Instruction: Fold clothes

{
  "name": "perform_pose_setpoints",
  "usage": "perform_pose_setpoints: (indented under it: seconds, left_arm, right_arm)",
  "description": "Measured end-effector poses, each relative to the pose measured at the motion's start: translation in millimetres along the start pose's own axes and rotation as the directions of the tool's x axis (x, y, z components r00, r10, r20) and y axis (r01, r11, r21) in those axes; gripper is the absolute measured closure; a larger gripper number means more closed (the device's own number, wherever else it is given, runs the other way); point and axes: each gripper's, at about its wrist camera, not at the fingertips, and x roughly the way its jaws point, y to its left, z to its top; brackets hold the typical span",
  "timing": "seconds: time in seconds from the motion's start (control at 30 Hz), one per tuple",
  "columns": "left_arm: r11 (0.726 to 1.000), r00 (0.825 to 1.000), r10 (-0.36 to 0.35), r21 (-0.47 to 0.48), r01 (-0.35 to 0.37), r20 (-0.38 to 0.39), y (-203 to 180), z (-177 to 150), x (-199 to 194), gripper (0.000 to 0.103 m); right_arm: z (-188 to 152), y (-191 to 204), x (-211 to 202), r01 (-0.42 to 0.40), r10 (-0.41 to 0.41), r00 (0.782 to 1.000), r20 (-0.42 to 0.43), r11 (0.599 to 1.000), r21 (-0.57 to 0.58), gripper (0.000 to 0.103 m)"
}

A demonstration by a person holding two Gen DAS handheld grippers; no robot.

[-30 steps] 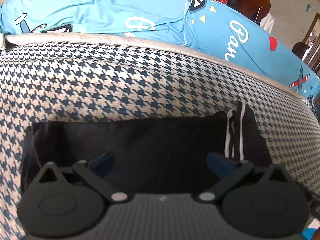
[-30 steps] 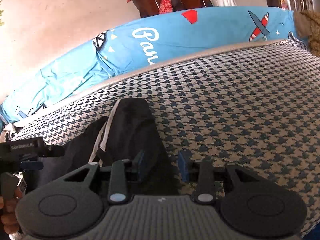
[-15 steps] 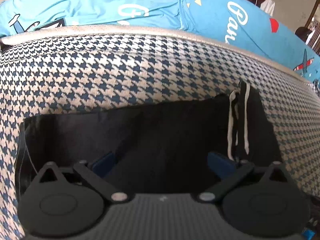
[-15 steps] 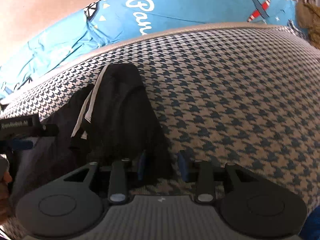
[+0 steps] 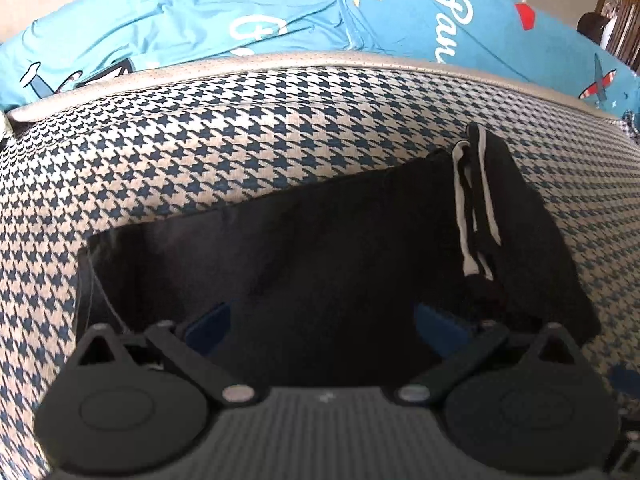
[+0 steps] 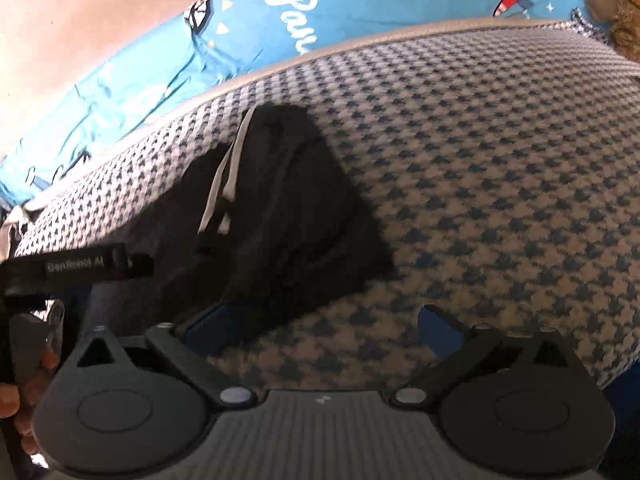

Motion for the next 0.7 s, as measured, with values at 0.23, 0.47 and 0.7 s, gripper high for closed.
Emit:
perform_pose_setpoints:
  seconds: [0.23, 0.47, 0.7]
  left_arm:
    - [1.0, 1.0, 0.023, 0.011, -0.024, 0.008, 7, -12, -10, 0.0]
    - [0.999, 0.999, 0.049, 0.023, -0.049, 0.013, 14, -25, -19, 0.0]
    - [0.998, 0.998, 0.055, 0.003, -0.055, 0.021, 23, -40, -24, 0.0]
  right_arm:
    - [-5, 2, 8, -0.068, 0.076, 0.991, -0.109, 0.995, 0.077, 0.0]
    - [-14, 4, 4, -0.058, 0.065, 0.996, -0.062, 0.993, 0.104, 0.0]
    - [-22, 14, 2, -0.042, 0.043, 0.999, -0.024, 0.998, 0.038, 0.0]
